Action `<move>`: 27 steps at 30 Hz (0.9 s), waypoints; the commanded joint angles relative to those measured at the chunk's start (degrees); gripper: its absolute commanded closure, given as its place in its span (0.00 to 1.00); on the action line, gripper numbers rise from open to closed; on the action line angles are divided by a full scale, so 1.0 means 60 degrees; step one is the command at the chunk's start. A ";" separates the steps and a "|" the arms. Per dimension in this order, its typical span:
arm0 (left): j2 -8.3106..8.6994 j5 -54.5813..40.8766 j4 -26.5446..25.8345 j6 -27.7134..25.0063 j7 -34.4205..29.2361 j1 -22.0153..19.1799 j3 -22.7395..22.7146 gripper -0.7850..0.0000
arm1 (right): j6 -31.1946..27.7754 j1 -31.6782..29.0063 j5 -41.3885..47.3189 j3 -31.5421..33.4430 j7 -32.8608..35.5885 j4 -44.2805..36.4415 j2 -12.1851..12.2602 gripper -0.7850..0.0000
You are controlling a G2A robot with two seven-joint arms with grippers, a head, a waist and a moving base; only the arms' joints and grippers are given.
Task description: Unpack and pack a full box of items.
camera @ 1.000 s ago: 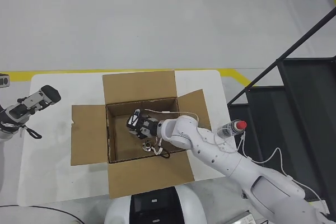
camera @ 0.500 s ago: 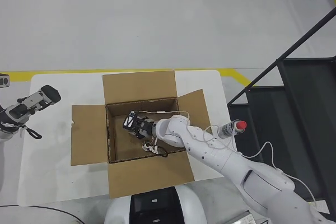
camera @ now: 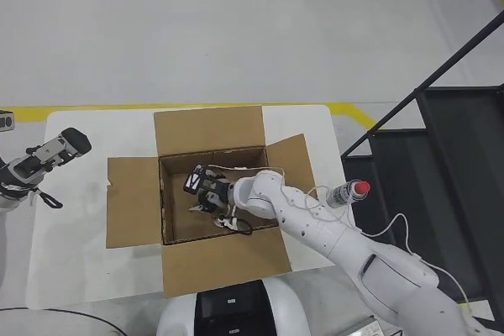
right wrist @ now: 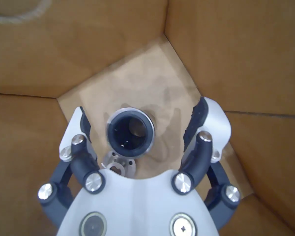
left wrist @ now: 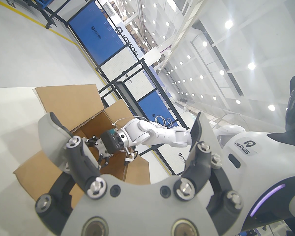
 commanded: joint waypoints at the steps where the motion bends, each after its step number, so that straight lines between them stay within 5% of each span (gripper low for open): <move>1: 0.0000 0.0000 0.0000 0.0000 0.0000 0.0000 0.0000 0.00 | -0.0489 -0.0282 0.0241 0.0375 0.0071 -0.0736 0.0181 0.00; 14: 0.0000 0.0000 0.0000 0.0000 0.0000 0.0000 0.0000 0.00 | -0.2165 -0.3550 0.2262 0.3902 0.1067 -0.5949 0.1485 0.00; 27: 0.0000 0.0000 0.0000 0.0000 0.0000 0.0000 0.0000 0.00 | -0.2279 -0.7249 0.3023 0.7869 0.0254 -0.8652 0.2218 0.00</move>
